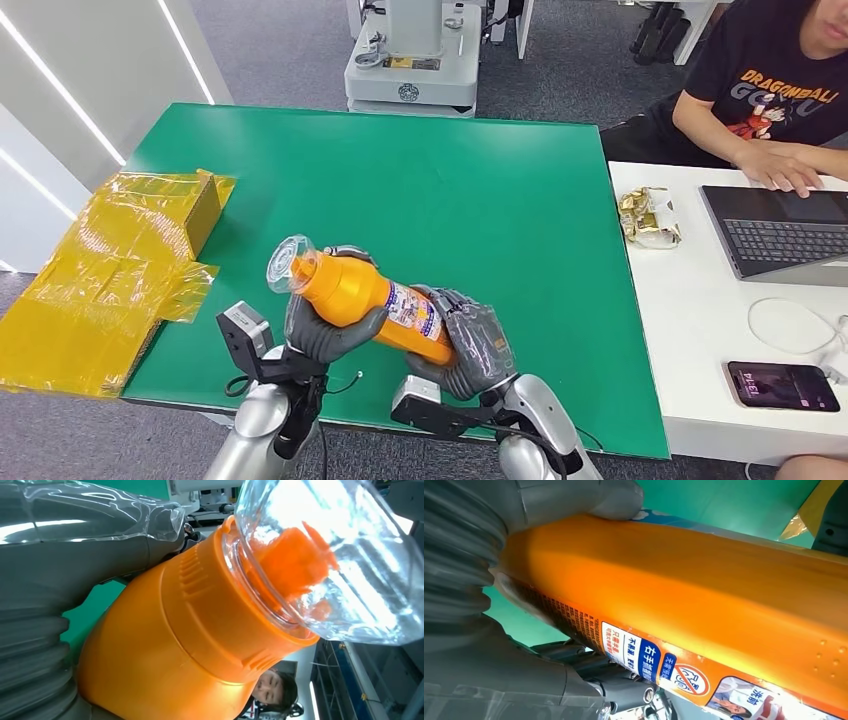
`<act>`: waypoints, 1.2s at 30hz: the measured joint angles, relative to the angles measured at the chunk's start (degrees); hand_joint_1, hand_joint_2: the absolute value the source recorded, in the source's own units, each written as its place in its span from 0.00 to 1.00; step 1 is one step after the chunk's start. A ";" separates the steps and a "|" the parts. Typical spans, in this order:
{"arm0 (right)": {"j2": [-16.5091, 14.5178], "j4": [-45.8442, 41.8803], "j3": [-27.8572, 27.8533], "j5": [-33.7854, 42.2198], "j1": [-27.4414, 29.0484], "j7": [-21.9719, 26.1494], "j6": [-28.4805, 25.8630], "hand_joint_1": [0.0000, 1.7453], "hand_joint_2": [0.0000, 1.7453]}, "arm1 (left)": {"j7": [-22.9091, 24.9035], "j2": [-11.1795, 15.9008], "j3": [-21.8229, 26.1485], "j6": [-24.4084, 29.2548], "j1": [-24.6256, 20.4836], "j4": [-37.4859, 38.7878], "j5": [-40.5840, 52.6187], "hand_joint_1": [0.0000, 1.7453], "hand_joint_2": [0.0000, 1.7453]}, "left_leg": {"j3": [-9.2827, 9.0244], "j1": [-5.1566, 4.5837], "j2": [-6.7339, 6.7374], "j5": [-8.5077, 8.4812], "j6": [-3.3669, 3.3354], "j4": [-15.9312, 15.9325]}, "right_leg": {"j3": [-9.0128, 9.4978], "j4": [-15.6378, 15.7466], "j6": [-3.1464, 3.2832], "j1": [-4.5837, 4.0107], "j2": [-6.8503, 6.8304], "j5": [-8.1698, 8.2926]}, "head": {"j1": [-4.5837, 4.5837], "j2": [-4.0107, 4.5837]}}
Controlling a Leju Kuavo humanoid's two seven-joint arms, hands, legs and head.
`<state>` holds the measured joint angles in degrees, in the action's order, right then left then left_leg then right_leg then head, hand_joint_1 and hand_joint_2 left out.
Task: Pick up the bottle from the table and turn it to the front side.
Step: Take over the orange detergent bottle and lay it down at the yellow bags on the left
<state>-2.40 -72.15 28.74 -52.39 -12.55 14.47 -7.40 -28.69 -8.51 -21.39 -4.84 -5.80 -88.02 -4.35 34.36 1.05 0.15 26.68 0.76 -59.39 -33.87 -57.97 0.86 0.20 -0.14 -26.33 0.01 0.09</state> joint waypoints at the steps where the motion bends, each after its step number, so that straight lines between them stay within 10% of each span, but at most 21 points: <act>1: 0.00 0.00 0.03 0.00 0.00 0.01 0.05 0.94 1.00 | -0.18 0.08 0.00 0.07 0.01 0.00 0.04 1.00 1.00 | 0.00 0.00 0.00 0.00 0.00 0.00 | 0.00 0.00 0.00 0.00 0.00 0.00 | 0.00 0.00; 2: 0.00 0.00 0.07 0.02 0.00 0.03 0.09 0.90 1.00 | -0.36 0.15 -0.01 0.13 0.02 0.00 0.07 1.00 1.00 | 0.00 0.00 0.00 0.00 0.00 0.00 | 0.00 0.00 0.00 0.00 0.00 0.00 | 0.01 0.00; 6: 0.00 0.00 0.28 0.56 0.03 0.18 -0.05 0.03 1.00 | -0.95 0.41 -0.01 0.46 0.06 0.00 0.05 1.00 1.00 | 0.00 0.00 0.00 0.00 0.00 0.00 | 0.00 0.00 0.00 0.00 0.00 0.00 | -0.01 0.00; 7: 0.00 0.00 0.33 0.78 0.10 0.29 -0.24 0.00 1.00 | -1.07 0.46 -0.01 0.65 0.04 0.00 0.03 1.00 1.00 | 0.00 0.00 0.00 0.00 0.00 -0.01 | 0.01 0.00 0.00 0.00 0.00 0.00 | 0.00 0.00; 36: -1.09 -15.87 8.41 25.85 4.41 12.19 -14.21 0.00 1.00 | -4.44 4.36 1.31 13.85 -0.85 -3.83 2.02 1.00 1.00 | 0.01 0.00 0.01 0.00 0.00 0.01 | 0.01 -0.03 0.00 0.00 0.00 0.00 | 0.00 0.00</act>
<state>-3.49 -88.02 37.15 -26.54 -8.14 26.66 -21.61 -33.13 -4.15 -20.08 9.01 -6.65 -91.85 -2.33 34.37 1.05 0.16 26.68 0.76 -59.38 -33.86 -58.00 0.86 0.20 -0.14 -26.34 0.01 0.09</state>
